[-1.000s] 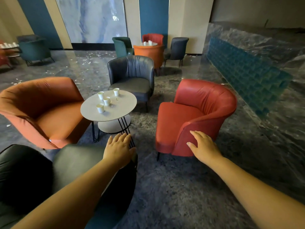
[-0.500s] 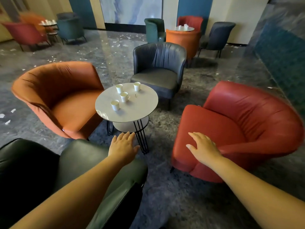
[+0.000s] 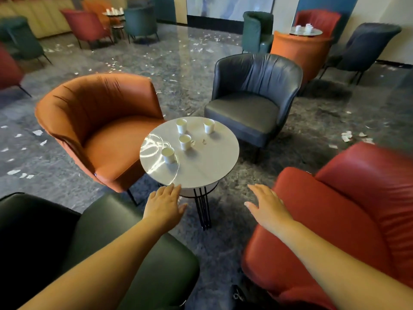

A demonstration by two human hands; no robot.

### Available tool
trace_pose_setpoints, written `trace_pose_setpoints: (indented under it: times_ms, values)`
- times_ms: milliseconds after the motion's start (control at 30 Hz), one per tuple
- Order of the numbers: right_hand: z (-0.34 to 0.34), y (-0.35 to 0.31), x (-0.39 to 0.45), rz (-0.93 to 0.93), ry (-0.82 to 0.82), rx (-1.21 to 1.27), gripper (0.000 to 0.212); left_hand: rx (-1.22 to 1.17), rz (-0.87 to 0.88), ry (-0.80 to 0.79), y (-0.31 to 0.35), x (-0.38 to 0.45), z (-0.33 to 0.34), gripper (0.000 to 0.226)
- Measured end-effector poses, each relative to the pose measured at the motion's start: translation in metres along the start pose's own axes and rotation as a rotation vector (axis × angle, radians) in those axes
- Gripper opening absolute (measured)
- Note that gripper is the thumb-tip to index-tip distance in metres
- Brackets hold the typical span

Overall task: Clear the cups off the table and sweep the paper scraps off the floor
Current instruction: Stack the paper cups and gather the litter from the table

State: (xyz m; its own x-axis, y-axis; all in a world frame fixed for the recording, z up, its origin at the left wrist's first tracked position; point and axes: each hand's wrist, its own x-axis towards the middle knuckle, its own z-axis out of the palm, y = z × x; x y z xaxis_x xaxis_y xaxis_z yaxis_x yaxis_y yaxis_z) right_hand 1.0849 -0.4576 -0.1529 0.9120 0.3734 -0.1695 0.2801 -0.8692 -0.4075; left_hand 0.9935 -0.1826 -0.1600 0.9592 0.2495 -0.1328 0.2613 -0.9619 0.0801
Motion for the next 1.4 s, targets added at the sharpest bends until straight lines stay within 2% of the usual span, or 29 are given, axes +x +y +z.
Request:
trace_pose_setpoints:
  times_ms: [133,333,667,967,1200,1400]
  values:
    - [-0.011,0.005,0.076,-0.067,-0.039,0.07,0.057,-0.029,-0.134,0.008,0.006,0.045,-0.005,0.066]
    - [-0.019,0.001,0.151,-0.179,-0.109,0.14,0.056,-0.062,-0.239,0.021,0.003,0.092,-0.014,0.065]
    - [-0.004,-0.021,0.263,-0.245,-0.174,0.155,0.059,-0.157,-0.405,-0.053,-0.048,0.183,-0.005,0.073]
    - [0.038,-0.072,0.384,-0.246,-0.266,0.121,0.065,-0.306,-0.41,-0.122,-0.115,0.305,0.021,0.088]
    - [0.077,-0.105,0.443,-0.296,-0.34,0.177,0.068,-0.37,-0.403,-0.204,-0.153,0.352,0.059,0.098]
    - [0.122,-0.109,0.492,-0.259,-0.349,0.247,0.083,-0.392,-0.378,-0.257,-0.162,0.383,0.098,0.1]
